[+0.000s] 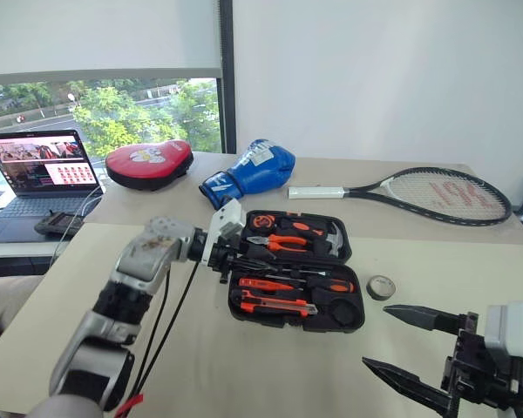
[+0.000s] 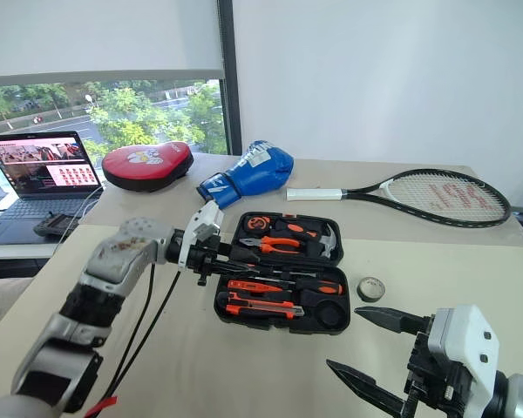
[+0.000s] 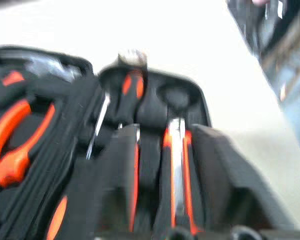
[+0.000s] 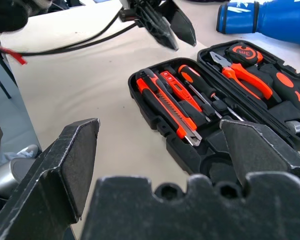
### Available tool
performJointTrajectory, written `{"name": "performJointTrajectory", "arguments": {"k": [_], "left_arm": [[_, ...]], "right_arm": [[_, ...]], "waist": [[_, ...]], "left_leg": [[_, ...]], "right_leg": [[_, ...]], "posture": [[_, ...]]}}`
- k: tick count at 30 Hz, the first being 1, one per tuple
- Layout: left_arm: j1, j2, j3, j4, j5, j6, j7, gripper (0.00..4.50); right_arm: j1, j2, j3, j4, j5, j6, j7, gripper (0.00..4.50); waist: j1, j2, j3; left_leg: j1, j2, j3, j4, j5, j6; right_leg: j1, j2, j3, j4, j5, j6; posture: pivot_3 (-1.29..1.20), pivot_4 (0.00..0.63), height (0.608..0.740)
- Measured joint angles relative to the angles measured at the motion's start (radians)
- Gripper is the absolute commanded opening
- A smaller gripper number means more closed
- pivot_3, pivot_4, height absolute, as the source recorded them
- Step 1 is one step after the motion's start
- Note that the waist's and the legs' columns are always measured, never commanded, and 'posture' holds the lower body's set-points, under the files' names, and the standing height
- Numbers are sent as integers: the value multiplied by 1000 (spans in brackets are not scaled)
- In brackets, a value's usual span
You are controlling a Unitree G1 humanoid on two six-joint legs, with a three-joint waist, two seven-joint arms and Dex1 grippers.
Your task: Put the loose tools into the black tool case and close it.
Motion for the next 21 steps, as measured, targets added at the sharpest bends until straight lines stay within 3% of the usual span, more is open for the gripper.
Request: {"name": "performJointTrajectory", "arguments": {"k": [2,6,12,21], "left_arm": [[107,-21,-6,-22,3,-25,45,13],[213,-25,-48,-17,73,-137,110,13],[209,-63,-104,41,167,-286,170,13],[162,-108,-204,118,253,-350,177,13]], "right_arm": [[-4,1,3,3,-2,-2,-6,4500],[0,1,2,2,1,-2,-12,4500],[14,-10,-19,0,13,-1,-13,4500],[35,-30,-76,-10,45,-1,-25,4500]], "waist": [[0,0,0],[5,0,0],[14,4,-4],[17,4,-21]], "left_leg": [[0,0,0,0,3,-6],[0,0,-1,-1,2,-3],[5,0,-1,0,0,0],[7,0,0,-4,-1,1]], "right_leg": [[0,0,0,0,0,0],[-1,-1,0,0,1,-1],[2,-3,0,-2,0,-4],[3,-5,0,-2,0,-3]], "posture": [[0,150,740],[0,150,740],[0,150,740],[0,150,740]]}}
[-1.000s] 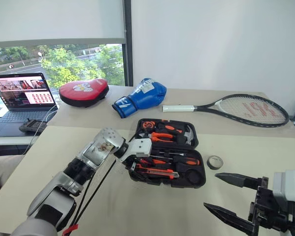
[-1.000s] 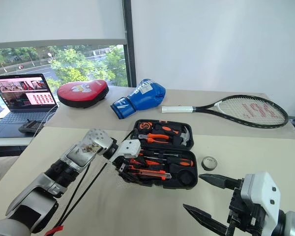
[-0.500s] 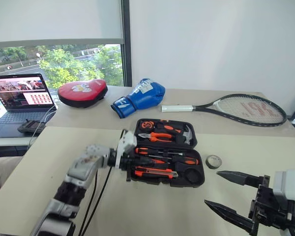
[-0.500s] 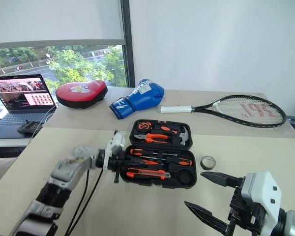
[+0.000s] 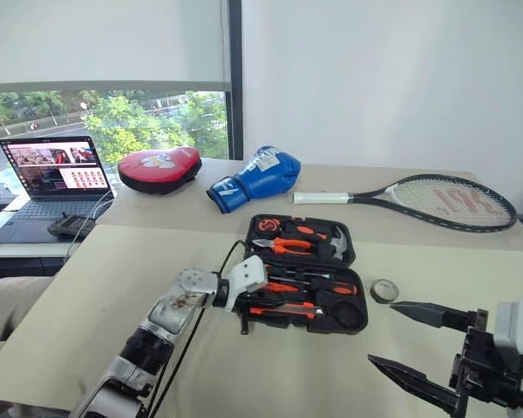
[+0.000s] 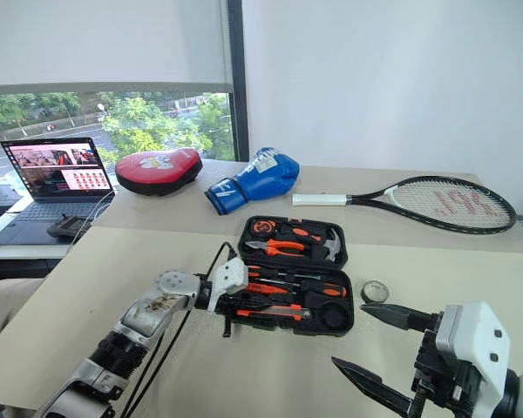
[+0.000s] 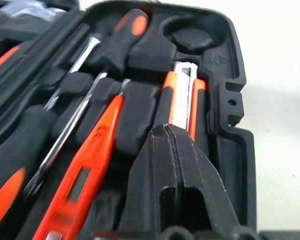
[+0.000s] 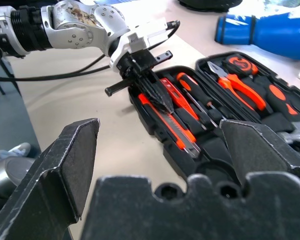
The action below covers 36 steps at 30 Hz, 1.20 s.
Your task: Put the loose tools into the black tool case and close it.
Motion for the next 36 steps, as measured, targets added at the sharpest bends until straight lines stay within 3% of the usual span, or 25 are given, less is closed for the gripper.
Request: {"name": "performJointTrajectory", "arguments": {"k": [6,9,12,16,18,21,23,26,29,32,36], "left_arm": [[8,-34,31,18,-28,28,6,13],[41,-35,136,-45,-168,165,3,13],[44,32,214,-193,-281,289,-6,707],[50,120,296,-368,-382,391,-6,2186],[63,164,318,-440,-438,441,-10,2938],[91,242,383,-567,-539,529,-6,4023],[97,269,404,-630,-593,572,10,4477],[116,294,440,-712,-664,629,60,4500],[133,297,443,-766,-695,646,110,4500],[150,296,445,-795,-718,656,164,4500],[177,298,450,-810,-726,657,217,4500]], "right_arm": [[-38,-26,48,0,-2,18,-60,4500],[-113,-55,123,22,-43,64,-167,4500],[-198,-107,199,70,-102,130,-265,4500],[-303,-174,298,146,-131,220,-318,4500],[-393,-265,377,208,-132,313,-331,4500],[-623,-337,576,383,-200,406,-326,4500],[-749,-338,690,492,-257,428,-310,4500],[-927,-308,871,635,-354,443,-246,3764],[-1010,-291,993,725,-443,423,-167,2804],[-1053,-270,1068,805,-524,379,-95,2804],[-1101,-224,1123,910,-621,322,-37,1747]], "waist": [[-5,2,-5],[-15,-1,-1],[-23,-6,3],[-22,-5,5],[-24,-5,7],[-32,-9,10],[-35,-8,11],[-35,-7,12],[-36,-6,12],[-37,-6,12],[-41,-6,12]], "left_leg": [[2,0,0,-1,0,0],[-6,1,0,1,1,-2],[-6,2,0,0,3,-5],[-6,1,-1,-3,7,-12],[-7,1,0,-3,7,-12],[-7,1,0,-2,7,-11],[-7,1,0,-2,7,-11],[-7,1,0,-3,8,-12],[-7,0,0,-3,8,-13],[-8,0,0,-3,8,-13],[-7,-1,1,-3,8,-13]], "right_leg": [[0,-5,-1,0,-3,-4],[-5,-4,-1,1,-2,-3],[-5,-3,-1,1,0,0],[-5,2,-1,0,-2,-3],[-5,3,0,0,-3,-6],[-5,3,0,0,-4,-7],[-5,3,0,0,-4,-7],[-6,5,-1,0,-3,-5],[-5,6,-1,0,-1,-1],[-5,6,-1,0,-1,-1],[-5,6,-1,0,-1,-1]], "posture": [[0,150,740],[0,150,740],[0,150,740],[0,150,740],[0,150,740],[0,150,740],[0,150,740],[0,150,740],[0,150,740],[0,150,740],[0,150,740]]}}
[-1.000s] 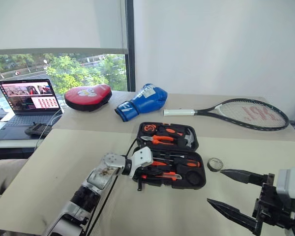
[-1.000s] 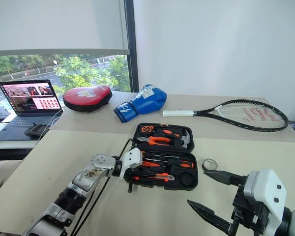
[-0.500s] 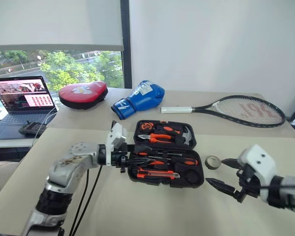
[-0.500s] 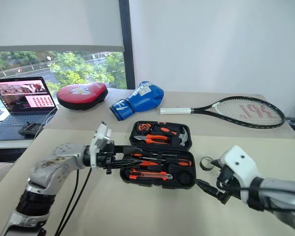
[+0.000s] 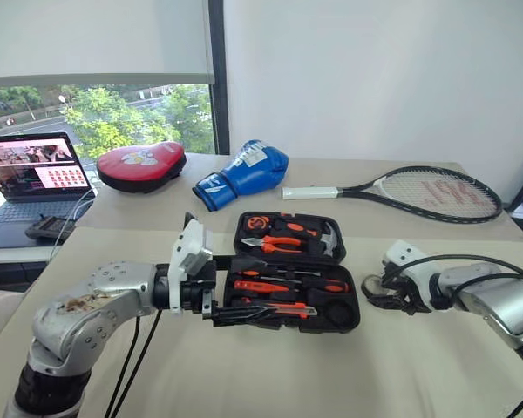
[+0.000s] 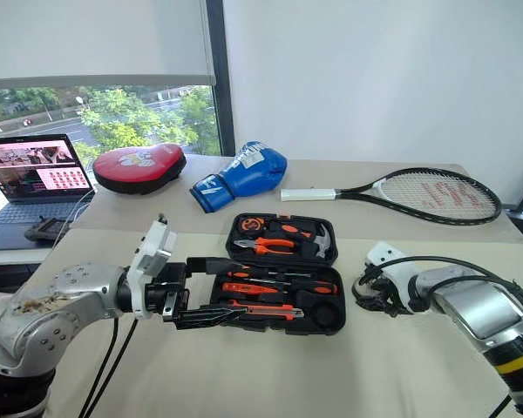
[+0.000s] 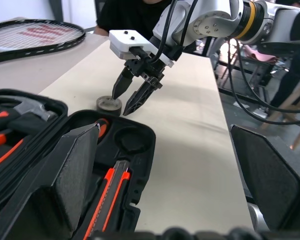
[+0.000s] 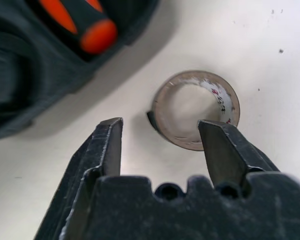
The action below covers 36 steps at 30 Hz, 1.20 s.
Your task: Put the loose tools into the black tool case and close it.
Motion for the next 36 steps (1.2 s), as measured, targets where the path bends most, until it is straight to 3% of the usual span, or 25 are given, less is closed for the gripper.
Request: {"name": "performJointTrajectory", "arguments": {"k": [5,10,13,17,24,36], "left_arm": [[21,11,7,-16,-15,-2,31,4500],[50,35,9,-15,-15,-23,35,4500],[93,69,13,-12,-15,-26,22,4500],[111,83,18,9,-13,-40,11,4500],[121,93,18,26,5,-68,1,4500],[148,93,17,9,15,-91,18,4500]], "right_arm": [[-30,60,32,87,-92,-75,66,45],[-20,57,11,64,-106,-102,134,45],[23,-16,-80,-125,22,-2,229,45],[19,-50,-153,-364,177,128,295,45],[-28,62,22,-392,100,188,214,45],[-111,73,144,-273,-21,141,260,45]], "waist": [[0,0,0],[0,1,1],[1,8,5],[0,6,7],[-1,5,7],[0,4,8]], "left_leg": [[0,0,0,0,1,-1],[1,0,0,0,1,-1],[0,1,0,-1,1,-1],[2,4,-2,-1,-1,-4],[2,2,-1,0,-1,-4],[2,2,-1,0,-1,-5]], "right_leg": [[0,0,0,1,0,0],[0,0,0,0,0,0],[-1,0,0,0,0,0],[1,1,-2,0,0,0],[0,0,0,2,0,-1],[1,0,-2,1,1,-1]], "posture": [[0,150,740],[0,150,740],[0,150,740],[0,150,740],[0,150,740],[0,150,740]]}}
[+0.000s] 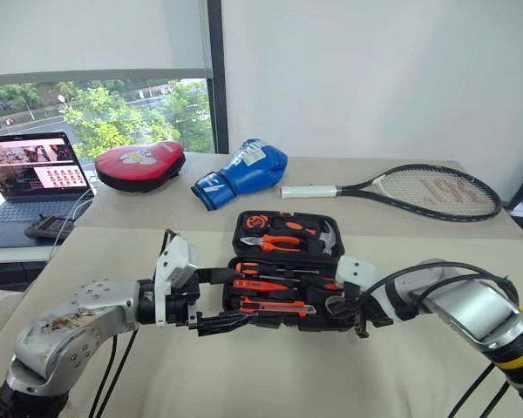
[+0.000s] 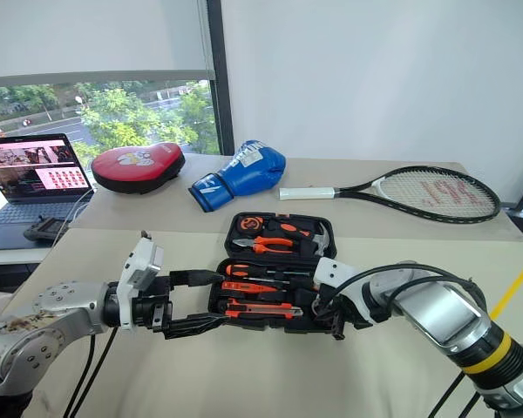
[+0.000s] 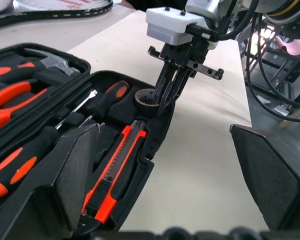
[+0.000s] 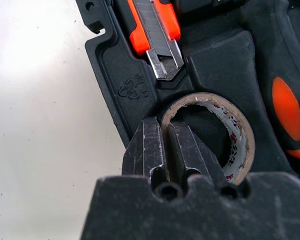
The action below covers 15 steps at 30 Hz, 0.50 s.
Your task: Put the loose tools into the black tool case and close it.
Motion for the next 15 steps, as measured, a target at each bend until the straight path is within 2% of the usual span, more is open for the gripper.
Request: {"name": "performJointTrajectory", "arguments": {"k": [1,3,7,11,15], "left_arm": [[3,0,0,-3,0,0,2,4500],[7,0,0,-4,0,0,4,4500],[20,1,0,-4,4,0,13,4500],[36,-8,5,2,2,6,53,4500],[14,-69,36,84,-14,73,190,4500]], "right_arm": [[-3,0,4,6,-2,-4,13,45],[-5,2,6,11,-12,-16,30,791],[11,22,-26,16,-31,-36,21,2009],[59,48,-111,-6,6,-33,4,2009],[87,97,-349,-130,137,22,-37,2009]], "waist": [[0,0,0],[0,0,0],[-1,0,0],[-1,1,0],[1,2,2]], "left_leg": [[0,0,0,0,0,0],[0,0,0,0,0,0],[0,1,0,-1,0,0],[-1,1,0,-2,1,-1],[-1,1,-1,-2,1,-1]], "right_leg": [[0,0,0,0,0,0],[0,0,0,0,0,0],[-1,1,0,0,0,0],[-2,1,0,0,0,0],[-1,0,0,1,0,0]], "posture": [[0,150,740],[0,150,740],[0,150,740],[0,150,740],[0,150,740]]}}
